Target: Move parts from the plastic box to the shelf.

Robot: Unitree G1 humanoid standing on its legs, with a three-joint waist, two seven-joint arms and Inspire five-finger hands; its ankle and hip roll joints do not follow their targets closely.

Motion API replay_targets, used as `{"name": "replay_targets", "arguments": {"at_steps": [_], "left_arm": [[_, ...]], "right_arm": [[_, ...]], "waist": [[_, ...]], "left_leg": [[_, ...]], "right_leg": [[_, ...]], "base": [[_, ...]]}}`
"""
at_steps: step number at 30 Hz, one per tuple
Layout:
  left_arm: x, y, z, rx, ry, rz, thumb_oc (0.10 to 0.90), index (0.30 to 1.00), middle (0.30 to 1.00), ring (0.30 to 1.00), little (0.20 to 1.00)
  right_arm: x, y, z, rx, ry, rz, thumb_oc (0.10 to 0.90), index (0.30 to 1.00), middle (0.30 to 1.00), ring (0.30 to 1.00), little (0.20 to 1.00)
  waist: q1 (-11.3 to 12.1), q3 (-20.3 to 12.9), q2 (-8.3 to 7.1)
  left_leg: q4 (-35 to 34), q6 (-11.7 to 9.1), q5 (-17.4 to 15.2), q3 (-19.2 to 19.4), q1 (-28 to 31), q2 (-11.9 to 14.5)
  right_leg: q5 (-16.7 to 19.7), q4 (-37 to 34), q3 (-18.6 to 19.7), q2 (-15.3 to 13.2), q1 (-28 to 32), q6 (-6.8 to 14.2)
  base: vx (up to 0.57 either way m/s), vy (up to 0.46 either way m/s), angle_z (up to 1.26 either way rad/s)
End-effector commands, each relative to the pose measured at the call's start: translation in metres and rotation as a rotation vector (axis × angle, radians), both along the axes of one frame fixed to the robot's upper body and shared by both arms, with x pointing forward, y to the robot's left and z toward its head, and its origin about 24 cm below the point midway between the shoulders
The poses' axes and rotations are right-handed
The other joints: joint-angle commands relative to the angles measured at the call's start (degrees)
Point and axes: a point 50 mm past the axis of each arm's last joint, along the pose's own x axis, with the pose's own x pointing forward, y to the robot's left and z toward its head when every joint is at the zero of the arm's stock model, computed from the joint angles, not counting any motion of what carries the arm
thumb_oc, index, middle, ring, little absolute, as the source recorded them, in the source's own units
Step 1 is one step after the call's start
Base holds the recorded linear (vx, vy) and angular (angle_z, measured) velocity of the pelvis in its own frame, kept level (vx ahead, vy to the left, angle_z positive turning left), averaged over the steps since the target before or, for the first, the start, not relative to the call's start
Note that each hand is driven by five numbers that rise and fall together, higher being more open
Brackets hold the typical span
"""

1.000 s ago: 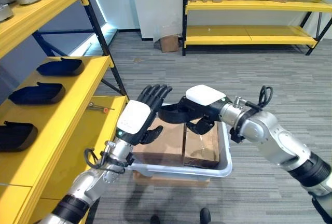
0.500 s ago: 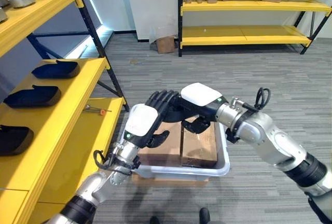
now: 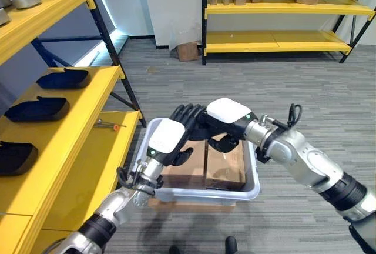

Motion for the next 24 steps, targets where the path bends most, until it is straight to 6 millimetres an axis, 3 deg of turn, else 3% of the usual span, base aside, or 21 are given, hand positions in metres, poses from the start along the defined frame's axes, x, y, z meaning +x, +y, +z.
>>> {"name": "replay_targets", "arguments": {"at_steps": [1,10,14,24], "left_arm": [[0.017,-0.006,0.036,-0.012,-0.156,-0.05,0.9,1.0,1.0,1.0,1.0],[0.017,-0.005,0.034,-0.042,-0.164,-0.021,0.9,1.0,1.0,1.0,1.0],[0.026,0.009,0.042,-0.048,-0.165,0.006,0.9,1.0,1.0,1.0,1.0],[0.038,0.001,0.049,-0.049,-0.149,0.013,0.9,1.0,1.0,1.0,1.0]], "right_arm": [[-0.015,0.048,0.066,0.167,-0.334,0.265,0.4,0.3,0.3,0.3,0.3],[-0.018,0.051,0.064,0.152,-0.347,0.301,0.4,0.3,0.3,0.3,0.3],[-0.018,0.052,0.066,0.161,-0.343,0.322,0.4,0.3,0.3,0.3,0.3],[-0.021,0.063,0.07,0.177,-0.358,0.377,0.4,0.3,0.3,0.3,0.3]], "waist": [[0.83,-5.93,-2.49],[1.1,-5.98,-2.53],[0.97,-6.5,-2.45],[0.72,-6.88,-2.48]], "left_leg": [[-0.27,1.51,-2.22,-0.99,1.36,0.42],[-0.26,1.5,-2.42,-1.23,1.52,0.44],[-0.27,1.39,-2.29,-1.01,1.56,0.43],[-0.27,1.35,-2.27,-0.94,1.73,0.51]], "right_leg": [[-2.16,0.65,6.34,-2.19,0.59,3.12],[-2.32,0.53,6.02,-2.21,0.91,3.12],[-2.17,0.51,5.93,-2.3,0.93,3.16],[-2.2,0.61,5.98,-2.19,0.99,2.97]], "base": [[0.0,0.0,0.0],[0.0,0.0,0.0],[0.0,0.0,0.0],[0.0,0.0,0.0]]}}
